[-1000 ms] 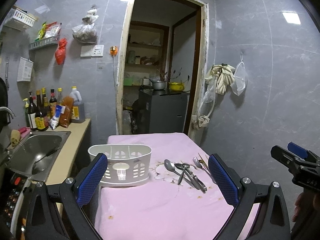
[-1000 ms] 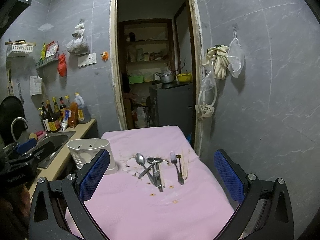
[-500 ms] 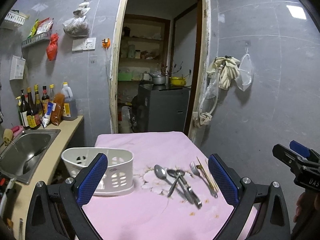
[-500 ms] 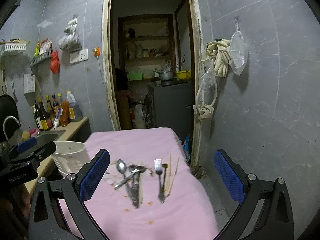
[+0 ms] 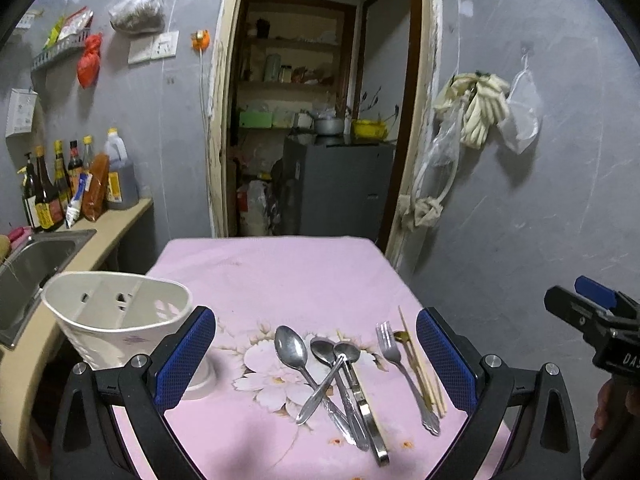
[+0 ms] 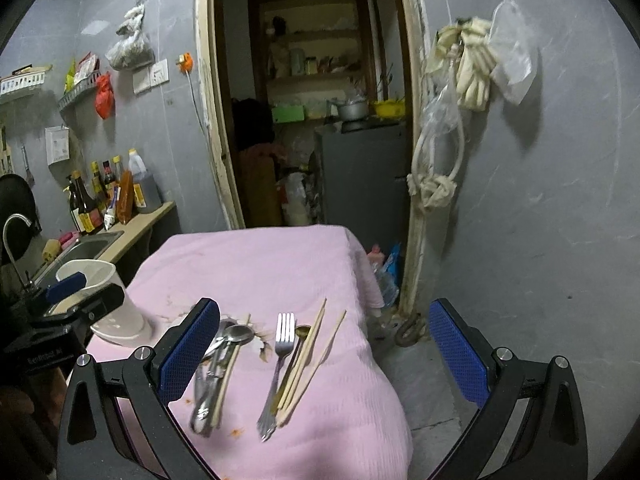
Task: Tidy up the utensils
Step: 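Move the left tool to the spoons while the right tool approaches the chopsticks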
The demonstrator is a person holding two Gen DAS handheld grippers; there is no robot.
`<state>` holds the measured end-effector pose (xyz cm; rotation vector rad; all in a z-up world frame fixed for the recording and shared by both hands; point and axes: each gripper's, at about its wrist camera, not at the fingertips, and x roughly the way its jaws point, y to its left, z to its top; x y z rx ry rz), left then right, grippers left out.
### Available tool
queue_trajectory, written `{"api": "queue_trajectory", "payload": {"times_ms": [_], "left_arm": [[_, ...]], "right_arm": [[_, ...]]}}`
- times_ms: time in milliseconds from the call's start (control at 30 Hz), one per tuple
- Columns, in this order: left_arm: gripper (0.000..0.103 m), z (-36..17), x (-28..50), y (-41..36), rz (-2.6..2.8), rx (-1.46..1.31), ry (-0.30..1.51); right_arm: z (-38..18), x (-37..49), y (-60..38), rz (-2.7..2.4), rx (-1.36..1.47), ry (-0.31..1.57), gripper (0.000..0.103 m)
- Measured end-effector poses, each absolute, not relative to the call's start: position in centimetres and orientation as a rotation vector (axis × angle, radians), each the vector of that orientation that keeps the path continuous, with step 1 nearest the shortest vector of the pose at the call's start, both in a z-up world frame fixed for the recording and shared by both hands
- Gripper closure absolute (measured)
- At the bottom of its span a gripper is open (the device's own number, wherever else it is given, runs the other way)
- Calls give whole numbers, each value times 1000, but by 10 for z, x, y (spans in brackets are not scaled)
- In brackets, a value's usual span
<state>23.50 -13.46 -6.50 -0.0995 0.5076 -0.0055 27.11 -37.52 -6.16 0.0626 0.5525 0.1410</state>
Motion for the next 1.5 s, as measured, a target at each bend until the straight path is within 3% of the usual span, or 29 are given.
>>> {"api": "queue_trajectory", "payload": {"times_ms": [200,367,667,1000,1333,1500], "left_arm": [[2,-99,277,-142,12,-86,559],[8,-124,309,-140,31,-71,616],[27,-161,345,-128,50,-94,725],[54,-188,369,-114,52,-145,832],[58,-194,375,-106,32,-152,856],[72,-193,380,-101,20,-150,866]], "right_arm": [[-103,316,-376,182,107,612,8],[-150,356,-370,206,151,751,45],[-202,384,-355,240,166,887,76],[-225,402,-351,252,188,980,85],[-232,414,-356,236,221,1061,85],[-232,425,-363,259,294,1108,85]]}}
